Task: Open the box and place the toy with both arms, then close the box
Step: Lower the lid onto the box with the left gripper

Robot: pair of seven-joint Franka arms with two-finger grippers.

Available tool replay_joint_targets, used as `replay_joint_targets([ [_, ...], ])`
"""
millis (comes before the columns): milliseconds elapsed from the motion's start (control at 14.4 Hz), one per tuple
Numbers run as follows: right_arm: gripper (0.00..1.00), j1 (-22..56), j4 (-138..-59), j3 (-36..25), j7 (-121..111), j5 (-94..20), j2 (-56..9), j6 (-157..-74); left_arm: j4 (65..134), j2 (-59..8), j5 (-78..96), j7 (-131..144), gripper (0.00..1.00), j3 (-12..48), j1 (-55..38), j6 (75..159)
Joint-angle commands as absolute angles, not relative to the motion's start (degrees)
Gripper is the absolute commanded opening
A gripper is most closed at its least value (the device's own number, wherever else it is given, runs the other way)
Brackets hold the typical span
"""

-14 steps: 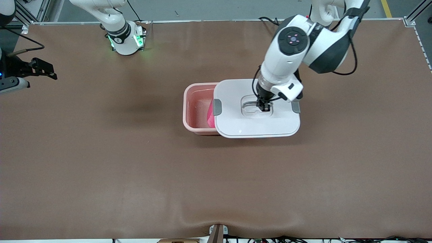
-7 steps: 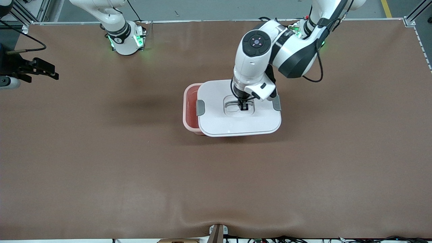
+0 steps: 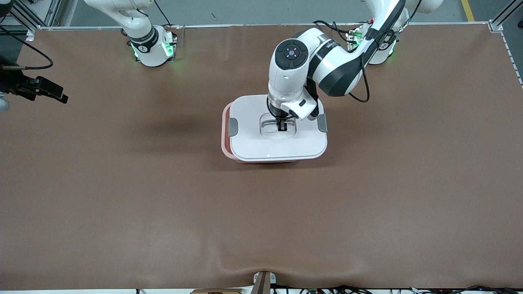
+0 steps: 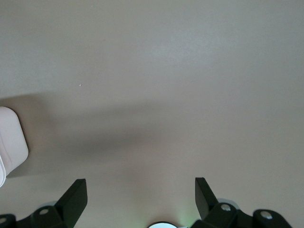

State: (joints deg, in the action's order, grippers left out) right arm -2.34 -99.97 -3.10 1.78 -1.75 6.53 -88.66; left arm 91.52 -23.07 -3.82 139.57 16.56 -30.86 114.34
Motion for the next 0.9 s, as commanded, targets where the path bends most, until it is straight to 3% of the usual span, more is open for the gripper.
replay_joint_targets([
  [0,1.0,-3.34,-98.97,-2.46,1.94,-0.18,5.98,-88.59,90.0,-24.78,-6.23,142.28,0.0,16.35,-32.78,114.78],
  [346,1.0,-3.78,-91.77,-2.55,2.72,0.79,1.24,-88.33,90.35,-25.31,-7.65,144.23,0.0,16.44,-33.31,115.75],
  [831,1.0,-1.41,-90.97,-2.29,2.81,-1.31,0.97,-88.42,91.4,-26.46,-8.52,145.37,0.0,16.44,-35.16,117.42],
])
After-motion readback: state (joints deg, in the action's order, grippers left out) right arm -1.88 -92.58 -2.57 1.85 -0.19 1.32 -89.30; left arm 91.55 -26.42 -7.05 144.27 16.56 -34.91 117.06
